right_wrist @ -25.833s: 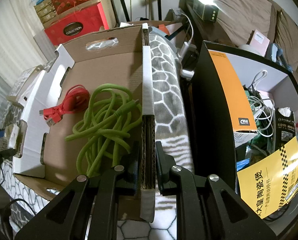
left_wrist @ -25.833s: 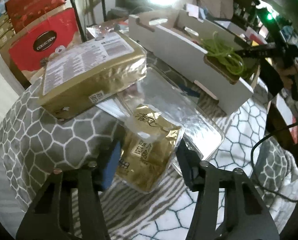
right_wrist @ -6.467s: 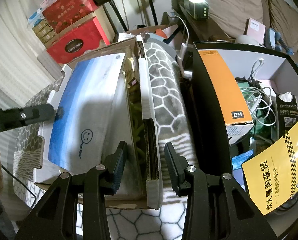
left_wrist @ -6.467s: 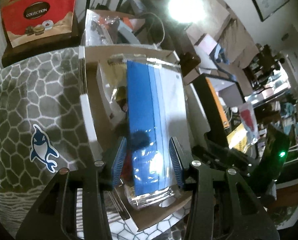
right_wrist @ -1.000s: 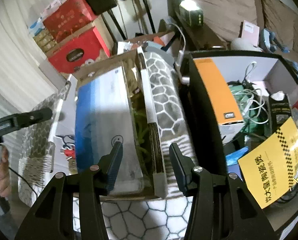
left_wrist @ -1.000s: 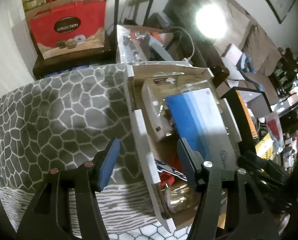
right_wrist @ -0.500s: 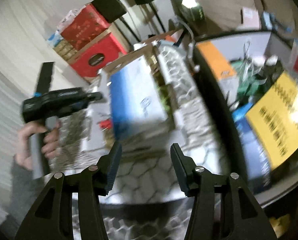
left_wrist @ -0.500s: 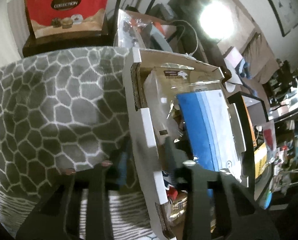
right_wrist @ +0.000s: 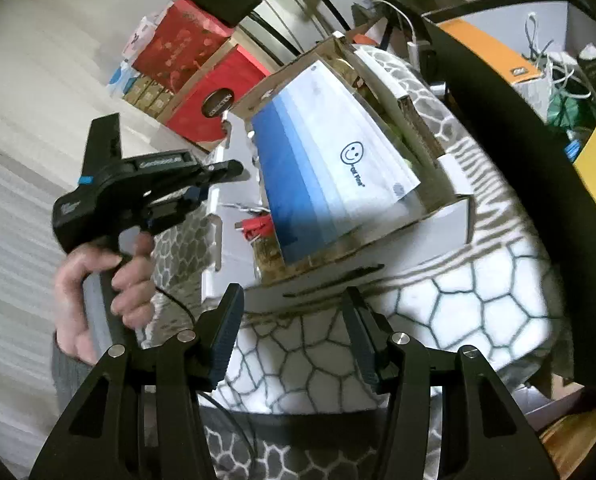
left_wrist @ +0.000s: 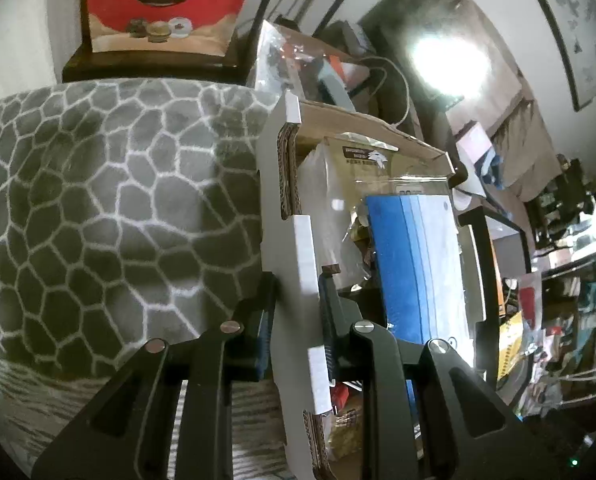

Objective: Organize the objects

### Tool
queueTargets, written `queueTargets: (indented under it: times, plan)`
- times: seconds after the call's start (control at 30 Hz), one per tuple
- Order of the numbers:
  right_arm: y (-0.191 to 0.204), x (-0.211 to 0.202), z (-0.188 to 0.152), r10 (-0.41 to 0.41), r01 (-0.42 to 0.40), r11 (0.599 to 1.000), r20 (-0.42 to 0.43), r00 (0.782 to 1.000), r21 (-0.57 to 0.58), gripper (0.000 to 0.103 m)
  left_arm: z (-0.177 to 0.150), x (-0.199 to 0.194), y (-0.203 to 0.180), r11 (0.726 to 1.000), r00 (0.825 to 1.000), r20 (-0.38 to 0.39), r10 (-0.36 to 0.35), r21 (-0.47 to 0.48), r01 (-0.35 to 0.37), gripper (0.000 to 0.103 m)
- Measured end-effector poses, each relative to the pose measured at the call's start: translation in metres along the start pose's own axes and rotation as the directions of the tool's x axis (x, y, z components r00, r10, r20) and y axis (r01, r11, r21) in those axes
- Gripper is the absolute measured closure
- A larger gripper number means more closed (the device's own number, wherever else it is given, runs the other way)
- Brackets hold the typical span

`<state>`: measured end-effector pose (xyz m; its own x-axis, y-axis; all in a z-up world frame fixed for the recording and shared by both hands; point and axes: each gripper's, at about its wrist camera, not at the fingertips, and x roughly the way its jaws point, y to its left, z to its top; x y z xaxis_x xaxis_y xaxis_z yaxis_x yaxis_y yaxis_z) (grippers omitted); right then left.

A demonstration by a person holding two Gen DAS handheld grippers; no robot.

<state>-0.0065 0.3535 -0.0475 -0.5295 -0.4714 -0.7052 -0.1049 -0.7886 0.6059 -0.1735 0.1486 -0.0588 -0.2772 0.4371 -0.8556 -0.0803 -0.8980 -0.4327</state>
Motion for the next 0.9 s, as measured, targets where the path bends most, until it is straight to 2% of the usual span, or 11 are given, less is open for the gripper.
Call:
queueTargets:
  times: [0.17, 0.27, 0.4, 0.5, 0.63, 0.7, 0.8, 0.9]
  plan:
    - [-0.006, 0.005, 0.010, -0.007, 0.007, 0.999, -0.004, 1.000, 0.033, 0.054, -0.021, -0.014, 0.022, 0.992, 0.997, 0.041, -0.060, -0.107, 0.064, 0.081]
    - [-0.002, 0.006, 0.015, -0.046, 0.046, 0.999, -0.003, 0.999, 0.001, 0.055, -0.037, -0.024, 0.038, 0.980, 0.993, 0.071, -0.093, -0.171, 0.104, 0.079]
    - [0.002, 0.011, 0.025, -0.088, 0.087, 0.995, -0.007, 0.996, -0.038, 0.056, -0.056, -0.037, 0.051, 0.969, 0.990, 0.098, -0.103, -0.215, 0.122, 0.076]
    - [0.002, 0.016, 0.032, -0.118, 0.118, 0.991, -0.004, 0.993, -0.058, 0.059, -0.067, -0.044, 0.057, 0.960, 0.987, 0.099, -0.128, -0.236, 0.148, 0.079]
    - [0.000, 0.022, 0.042, -0.146, 0.145, 0.986, -0.013, 0.989, -0.084, 0.062, -0.070, -0.057, 0.057, 0.963, 0.984, 0.091, -0.155, -0.207, 0.171, 0.078]
    - [0.000, 0.022, 0.045, -0.167, 0.164, 0.981, -0.013, 0.986, -0.102, 0.062, -0.067, -0.068, 0.058, 0.972, 0.983, 0.108, -0.145, -0.171, 0.163, 0.065]
    - [-0.001, 0.022, 0.047, -0.181, 0.177, 0.977, -0.019, 0.983, -0.121, 0.062, -0.057, -0.086, 0.061, 0.986, 0.984, 0.138, -0.112, -0.107, 0.127, 0.053]
    - [-0.001, 0.023, 0.047, -0.189, 0.185, 0.974, -0.024, 0.982, -0.134, 0.062, -0.031, -0.094, 0.069, 0.996, 0.986, 0.157, -0.056, -0.062, 0.067, 0.042]
